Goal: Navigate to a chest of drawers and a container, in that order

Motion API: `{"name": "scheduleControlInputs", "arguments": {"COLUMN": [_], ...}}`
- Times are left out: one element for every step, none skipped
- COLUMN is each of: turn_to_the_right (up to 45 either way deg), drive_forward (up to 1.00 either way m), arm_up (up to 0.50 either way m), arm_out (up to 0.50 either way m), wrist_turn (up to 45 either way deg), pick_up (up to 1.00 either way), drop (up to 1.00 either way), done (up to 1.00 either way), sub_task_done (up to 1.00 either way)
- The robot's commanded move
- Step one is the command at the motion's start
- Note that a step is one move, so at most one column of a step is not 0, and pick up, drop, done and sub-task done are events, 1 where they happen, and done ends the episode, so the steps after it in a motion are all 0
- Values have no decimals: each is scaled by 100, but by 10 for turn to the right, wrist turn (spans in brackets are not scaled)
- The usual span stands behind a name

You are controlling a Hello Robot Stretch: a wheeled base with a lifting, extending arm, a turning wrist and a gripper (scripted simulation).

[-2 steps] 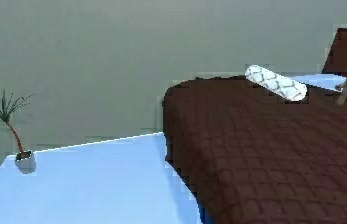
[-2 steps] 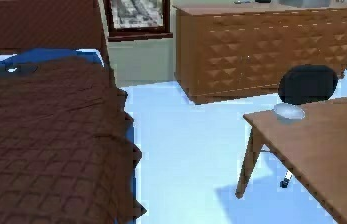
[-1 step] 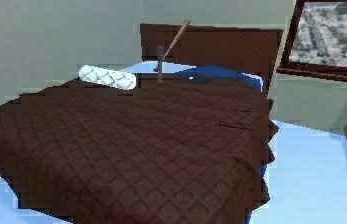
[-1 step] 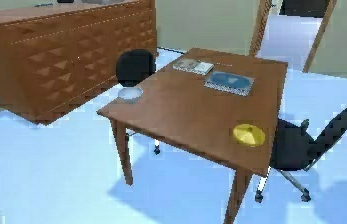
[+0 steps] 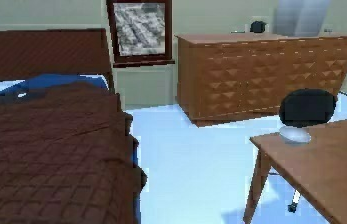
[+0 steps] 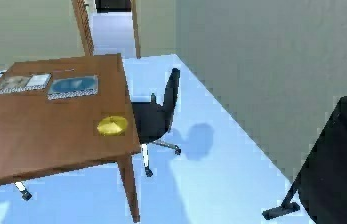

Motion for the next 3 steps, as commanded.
{"name": "scheduleControlInputs", "arguments": {"turn_to_the_right": [390,0,-420], "drive_forward": [0,45,0], "arm_up": [0,0,0], "arm_out": [0,0,0], "wrist_turn": [0,0,0], "pick_up": [0,0,0], "drop": [0,0,0], "done": [0,0,0], "sub_task_done": [0,0,0]}}
